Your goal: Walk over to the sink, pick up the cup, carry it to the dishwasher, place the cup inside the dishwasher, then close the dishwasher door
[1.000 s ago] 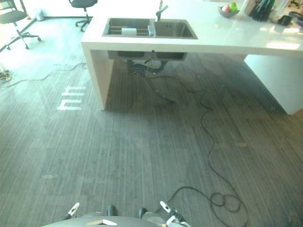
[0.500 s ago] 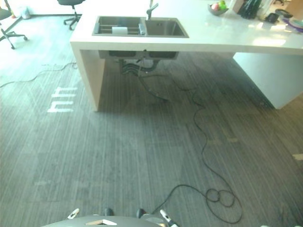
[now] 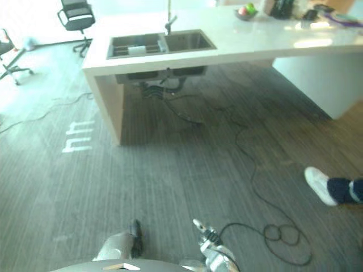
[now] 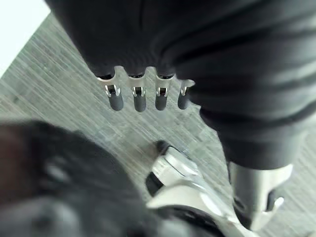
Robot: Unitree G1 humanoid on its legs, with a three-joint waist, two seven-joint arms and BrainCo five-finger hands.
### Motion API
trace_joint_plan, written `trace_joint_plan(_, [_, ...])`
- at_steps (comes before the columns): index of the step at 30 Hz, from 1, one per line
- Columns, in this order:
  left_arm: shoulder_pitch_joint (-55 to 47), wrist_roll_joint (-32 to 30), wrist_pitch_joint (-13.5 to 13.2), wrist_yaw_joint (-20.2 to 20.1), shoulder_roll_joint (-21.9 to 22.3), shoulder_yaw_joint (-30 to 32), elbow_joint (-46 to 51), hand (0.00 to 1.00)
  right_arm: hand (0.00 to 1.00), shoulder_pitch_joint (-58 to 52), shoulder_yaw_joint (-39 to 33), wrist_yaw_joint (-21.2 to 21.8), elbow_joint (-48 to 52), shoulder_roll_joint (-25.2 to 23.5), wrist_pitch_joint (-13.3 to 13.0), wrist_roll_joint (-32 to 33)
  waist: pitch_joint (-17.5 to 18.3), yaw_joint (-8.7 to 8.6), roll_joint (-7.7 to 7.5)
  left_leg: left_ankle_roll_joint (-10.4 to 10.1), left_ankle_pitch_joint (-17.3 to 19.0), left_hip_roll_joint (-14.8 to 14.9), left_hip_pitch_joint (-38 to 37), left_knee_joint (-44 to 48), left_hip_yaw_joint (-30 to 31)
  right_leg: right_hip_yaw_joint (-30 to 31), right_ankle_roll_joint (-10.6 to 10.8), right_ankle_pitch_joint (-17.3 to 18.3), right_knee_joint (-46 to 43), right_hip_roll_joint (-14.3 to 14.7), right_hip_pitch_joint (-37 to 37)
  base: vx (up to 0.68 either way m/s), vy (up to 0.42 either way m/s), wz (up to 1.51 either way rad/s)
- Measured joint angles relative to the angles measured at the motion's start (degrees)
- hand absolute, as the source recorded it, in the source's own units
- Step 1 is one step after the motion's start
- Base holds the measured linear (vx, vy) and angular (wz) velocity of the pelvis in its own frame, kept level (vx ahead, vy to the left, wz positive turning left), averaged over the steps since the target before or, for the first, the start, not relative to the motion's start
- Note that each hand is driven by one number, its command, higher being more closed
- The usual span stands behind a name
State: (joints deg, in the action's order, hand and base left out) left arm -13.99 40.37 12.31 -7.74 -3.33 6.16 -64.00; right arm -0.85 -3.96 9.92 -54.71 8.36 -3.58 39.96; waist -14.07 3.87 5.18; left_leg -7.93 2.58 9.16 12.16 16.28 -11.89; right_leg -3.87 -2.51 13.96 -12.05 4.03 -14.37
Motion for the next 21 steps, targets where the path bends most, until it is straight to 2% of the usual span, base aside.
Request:
trace_joint_plan(1, [-0.10, 0.50, -0.20, -0.51, -0.61, 0.87, -0.04, 0.00, 0.00, 0.24, 0.46, 0.04, -0.01, -0.14, -0.26, 0.02, -0.46, -0.04, -1.58, 0.43, -0.05, -0.56, 0.97, 3.03, -0.38, -0.20, 0.42, 3.14, 2.17, -0.45, -1.81, 0.12, 0.050, 0.47])
trace_joint_plan(2, [-0.47, 0.59, 0.28, 0.18, -0.78, 0.46, -0.04, 0.00, 0.00, 0.21, 0.45, -0.07, -1.07, 0.06, -0.07, 0.07, -1.99, -0.55, -0.56, 1.90, -0.41, 0.16, 2.28, 6.79, -0.31, -0.85, -0.68, 3.94, 2.70, -0.22, -3.71, 0.12, 0.158, 0.38])
trace_joint_plan(3, [-1.76, -0.11, 1.50, 1.17, 0.21, 0.54, -0.33, 0.00, 0.00, 0.11, 0.41, -0.02, -1.29, 0.15, -0.06, 0.13, -1.43, -0.66, -1.27, 5.90, -2.93, -1.27, 1.86, 6.91, -1.08, -0.12, 0.68, 4.78, 2.88, -1.93, -4.49, 0.18, 0.217, 0.25])
trace_joint_plan(4, [-1.69, -0.59, 2.11, 1.27, 0.62, 0.50, -0.31, 0.00, 0.00, 0.06, 0.44, 0.04, -1.45, 0.01, -0.08, 0.08, -1.37, -0.61, -1.48, 8.32, -2.24, -2.28, 2.12, 7.61, -1.09, -0.04, 1.42, 5.27, 2.83, -3.00, -4.45, 0.19, 0.209, -0.12])
trace_joint_plan(5, [-1.51, -0.88, 2.47, 1.25, 0.99, 0.52, -0.26, 0.00, 0.00, 0.06, 0.50, 0.10, -1.82, -0.14, -0.07, 0.06, -1.18, -0.46, -1.81, 9.66, -1.43, -3.19, 2.59, 8.60, -1.07, 0.20, 2.20, 5.77, 2.80, -4.11, -4.21, 0.24, 0.227, -0.32])
trace_joint_plan(6, [-1.40, -1.28, 2.83, 1.25, 1.08, 0.67, -0.33, 0.00, 0.00, -0.05, 0.50, 0.13, -3.13, -0.88, -0.11, -0.69, -0.52, 0.05, -3.10, 11.76, 1.20, -5.32, 2.73, 9.43, -1.81, 1.57, 3.06, 7.19, 2.67, -6.49, -3.65, 0.36, 0.286, -0.57])
trace_joint_plan(7, [-2.56, -1.23, 2.95, 0.31, -0.11, 1.70, -0.14, 0.00, 0.00, -1.41, 0.36, 0.17, -4.28, -2.14, -0.20, -2.47, 1.75, 0.92, -4.97, 12.95, 3.31, -7.94, 1.88, 7.96, -4.73, 3.24, 2.43, 8.48, 1.11, -9.49, -2.40, 0.50, 0.306, -0.65])
trace_joint_plan(8, [-2.85, -1.93, 2.72, 0.13, -0.67, 3.16, -0.25, 0.00, 0.00, -1.79, -0.17, 0.43, -5.35, -2.68, 0.37, -4.07, 2.92, 1.07, -6.74, 13.45, 4.56, -9.90, 1.86, 6.85, -5.83, 4.59, 6.98, 7.61, -8.89, -10.93, 1.63, 0.57, 0.273, -0.28])
trace_joint_plan(9, [-2.05, -3.76, 2.32, 0.72, -2.25, 3.66, -0.33, 0.00, 0.00, -2.39, -2.47, 0.81, -6.15, -3.54, 1.32, -5.09, 3.40, 0.49, -7.67, 14.56, 5.70, -11.71, 1.41, 6.69, -5.76, 4.93, 10.19, 6.07, -22.68, -11.50, 6.30, 0.49, 0.199, 0.03])
trace_joint_plan(10, [-1.58, -4.44, 2.09, 0.98, -2.94, 3.97, -0.31, 0.00, 0.00, -2.50, -3.59, 0.89, -6.62, -3.88, 1.29, -5.15, 3.42, 0.50, -8.28, 14.88, 6.50, -12.72, 0.83, 6.75, -5.69, 4.94, 11.86, 3.85, -28.91, -11.95, 8.28, 0.47, 0.199, 0.29])
trace_joint_plan(11, [-1.27, -6.21, 1.89, 0.74, -4.22, 3.64, -0.37, 0.00, 0.00, -2.63, -5.14, 0.87, -7.27, -3.88, 1.99, -4.95, 3.21, 0.11, -9.25, 15.61, 8.15, -14.45, -1.15, 6.95, -5.12, 4.55, 13.71, -1.75, -38.95, -13.28, 11.26, 0.44, 0.185, 0.39])
trace_joint_plan(12, [-0.66, -7.06, 0.86, 1.28, -5.40, 3.01, -0.40, 0.00, 0.00, -3.28, -6.63, 0.80, -7.17, -3.89, 2.42, -4.22, 2.86, -0.61, -10.02, 16.09, 9.68, -16.66, -4.39, 6.51, -3.68, 1.95, 13.15, -3.08, -48.85, -15.67, 13.67, 0.44, 0.170, 0.51])
trace_joint_plan(13, [-0.32, -6.90, 0.38, 1.36, -5.79, 2.62, -0.35, 0.00, 0.00, -3.55, -7.56, 0.72, -7.05, -3.77, 2.42, -4.08, 2.78, -1.02, -10.01, 16.05, 10.31, -17.46, -5.98, 6.12, -2.81, 0.19, 11.63, -2.45, -52.10, -16.62, 14.69, 0.42, 0.146, 0.65])
trace_joint_plan(14, [1.19, -6.22, -0.82, 2.15, -5.57, 2.49, 0.09, 0.00, 0.00, -3.64, -8.24, -0.11, -7.01, -3.23, 2.21, -3.66, 2.56, -1.51, -9.41, 16.27, 10.88, -18.43, -9.98, 4.11, -1.01, -2.56, 8.97, -0.86, -55.36, -17.54, 17.00, 0.32, 0.105, 0.52])
trace_joint_plan(15, [1.89, -5.83, -1.58, 2.90, -5.59, 2.29, 0.05, 0.00, 0.00, -3.62, -8.26, -0.56, -7.04, -3.15, 2.06, -3.30, 2.45, -1.67, -8.95, 16.29, 10.89, -18.66, -12.09, 2.41, -0.32, -3.68, 8.09, 0.14, -55.43, -17.63, 18.52, 0.39, 0.119, 0.55])
trace_joint_plan(17, [3.02, -2.86, -3.99, 3.93, -5.51, 2.19, 4.58, 0.00, 0.00, -3.91, -8.41, -0.74, -6.66, -2.84, 0.56, -0.34, 2.15, -2.49, -8.19, 16.12, 10.63, -18.63, -18.44, -2.20, 3.29, -8.95, 8.07, 4.07, -49.21, -17.63, 23.93, 0.40, 0.079, 0.72])
trace_joint_plan(18, [4.34, -2.30, -4.97, 4.15, -4.08, 2.14, 11.20, 0.00, 0.00, -4.48, -8.08, -0.60, -5.05, -3.29, -1.02, 0.79, 2.19, -2.36, -8.15, 16.10, 10.67, -18.42, -20.35, -4.63, 5.93, -11.81, 7.11, 4.49, -38.74, -17.61, 28.69, 0.42, 0.027, 1.01])
trace_joint_plan(20, [4.68, -2.24, -6.87, 4.64, -1.84, 1.36, 18.51, 0.00, 0.00, -5.49, -6.81, -0.71, -3.06, -3.82, -3.05, 0.44, 2.05, -2.44, -7.54, 15.63, 10.93, -17.47, -21.44, -6.17, 8.09, -14.04, 6.91, -0.03, -20.88, -15.93, 31.35, 0.38, -0.011, 0.74])
trace_joint_plan(21, [4.68, -2.24, -7.61, 4.81, -0.85, 0.07, 22.08, 0.00, 0.00, -6.03, -6.44, -1.14, -1.12, -4.46, -4.39, 0.11, 2.06, -2.34, -7.26, 15.25, 11.17, -16.88, -22.10, -6.95, 9.12, -13.78, 7.50, -4.89, -9.14, -14.51, 32.14, 0.36, -0.039, 0.42])
